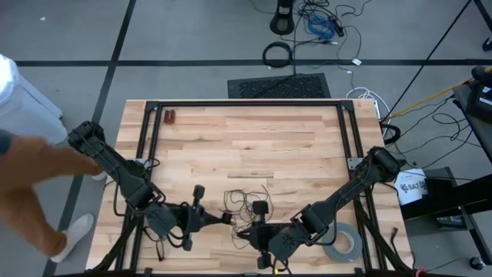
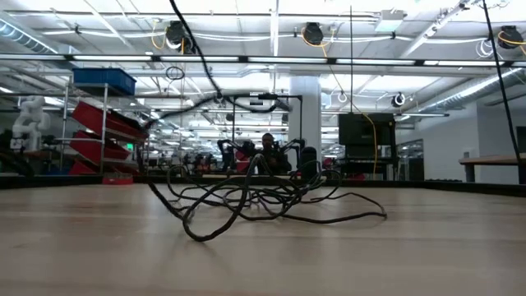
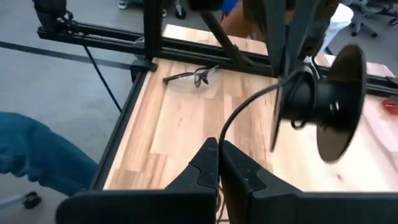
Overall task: Coil cords
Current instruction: Coil the black wire on the spool
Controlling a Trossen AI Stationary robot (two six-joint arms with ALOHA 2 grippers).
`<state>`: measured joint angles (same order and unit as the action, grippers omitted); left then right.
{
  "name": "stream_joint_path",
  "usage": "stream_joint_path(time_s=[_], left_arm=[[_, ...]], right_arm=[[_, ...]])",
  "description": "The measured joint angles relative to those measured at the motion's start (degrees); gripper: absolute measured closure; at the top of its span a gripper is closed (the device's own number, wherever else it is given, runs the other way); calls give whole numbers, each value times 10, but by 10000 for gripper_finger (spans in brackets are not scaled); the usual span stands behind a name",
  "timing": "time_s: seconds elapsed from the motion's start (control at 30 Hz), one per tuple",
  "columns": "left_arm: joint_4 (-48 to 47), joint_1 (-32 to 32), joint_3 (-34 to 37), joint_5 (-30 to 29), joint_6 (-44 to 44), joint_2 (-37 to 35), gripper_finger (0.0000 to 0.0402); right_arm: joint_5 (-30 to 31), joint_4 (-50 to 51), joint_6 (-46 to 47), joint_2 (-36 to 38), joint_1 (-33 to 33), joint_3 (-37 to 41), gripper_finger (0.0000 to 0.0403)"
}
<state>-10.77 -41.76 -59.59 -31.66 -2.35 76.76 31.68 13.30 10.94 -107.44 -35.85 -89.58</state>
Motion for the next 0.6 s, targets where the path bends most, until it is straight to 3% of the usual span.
stream_joint_path(time_s=[0.6], left_arm=[[33, -53, 0, -3, -33, 1, 402]], right_arm=[[-16, 37, -1, -19, 30, 0, 403]])
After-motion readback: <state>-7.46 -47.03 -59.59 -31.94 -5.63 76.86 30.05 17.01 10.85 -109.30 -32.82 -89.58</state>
